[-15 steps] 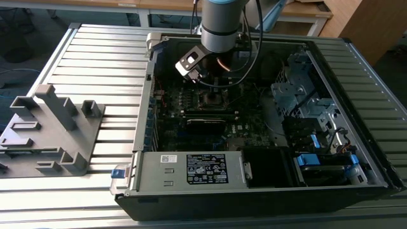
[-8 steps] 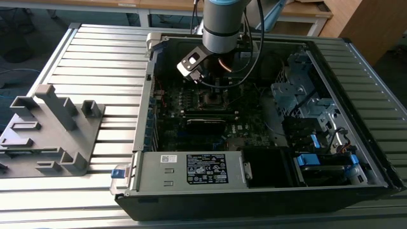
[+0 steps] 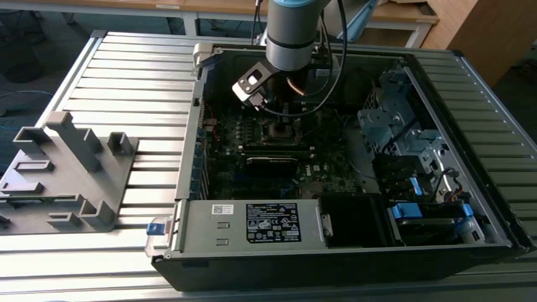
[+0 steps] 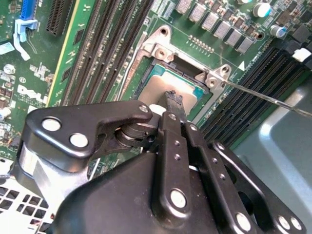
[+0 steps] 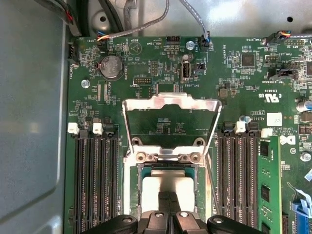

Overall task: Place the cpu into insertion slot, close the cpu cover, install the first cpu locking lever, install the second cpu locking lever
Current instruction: 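Place the cpu into insertion slot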

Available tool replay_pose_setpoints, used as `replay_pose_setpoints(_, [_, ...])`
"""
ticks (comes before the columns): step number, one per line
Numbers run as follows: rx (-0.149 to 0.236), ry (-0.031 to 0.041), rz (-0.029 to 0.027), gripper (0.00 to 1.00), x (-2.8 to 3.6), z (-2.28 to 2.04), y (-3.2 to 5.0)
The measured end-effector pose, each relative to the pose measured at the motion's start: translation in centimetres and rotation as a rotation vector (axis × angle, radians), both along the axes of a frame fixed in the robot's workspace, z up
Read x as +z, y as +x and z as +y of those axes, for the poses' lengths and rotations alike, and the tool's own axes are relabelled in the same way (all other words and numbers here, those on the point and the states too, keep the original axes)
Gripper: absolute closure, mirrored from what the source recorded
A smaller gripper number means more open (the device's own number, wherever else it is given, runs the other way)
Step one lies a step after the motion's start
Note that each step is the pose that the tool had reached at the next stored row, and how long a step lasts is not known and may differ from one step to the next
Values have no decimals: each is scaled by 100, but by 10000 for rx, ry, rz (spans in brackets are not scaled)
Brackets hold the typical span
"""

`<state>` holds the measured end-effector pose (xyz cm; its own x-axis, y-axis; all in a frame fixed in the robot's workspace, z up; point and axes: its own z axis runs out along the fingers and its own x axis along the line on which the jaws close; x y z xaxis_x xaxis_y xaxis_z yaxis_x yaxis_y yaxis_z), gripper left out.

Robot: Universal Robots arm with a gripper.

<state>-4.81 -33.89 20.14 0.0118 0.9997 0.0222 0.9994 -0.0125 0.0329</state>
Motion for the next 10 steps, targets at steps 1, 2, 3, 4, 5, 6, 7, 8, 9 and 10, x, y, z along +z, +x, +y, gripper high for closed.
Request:
replay_pose_setpoints(1, [0,-1,1,89,-7,0,0])
replay_pose_setpoints(2, [-1,-3,2,89,-10,0,-1])
replay_pose_setpoints(3, [-1,-3,2,89,-10,0,-1])
replay_pose_setpoints(4, [-1,-4,2,89,-10,0,-1])
replay_pose_setpoints(5, [-1,-4,2,89,-10,0,-1])
replay_pose_setpoints(6, [-1,-2,1,89,-12,0,0])
replay_pose_setpoints(7, [-1,-2,2,89,-20,0,0])
replay_pose_setpoints(8, [-1,-11,7,89,-26,-1,-1])
replay_pose_setpoints(9, [-1,-13,8,89,-28,-2,-2])
replay_pose_setpoints(10, [-1,-12,7,89,-29,-2,-1])
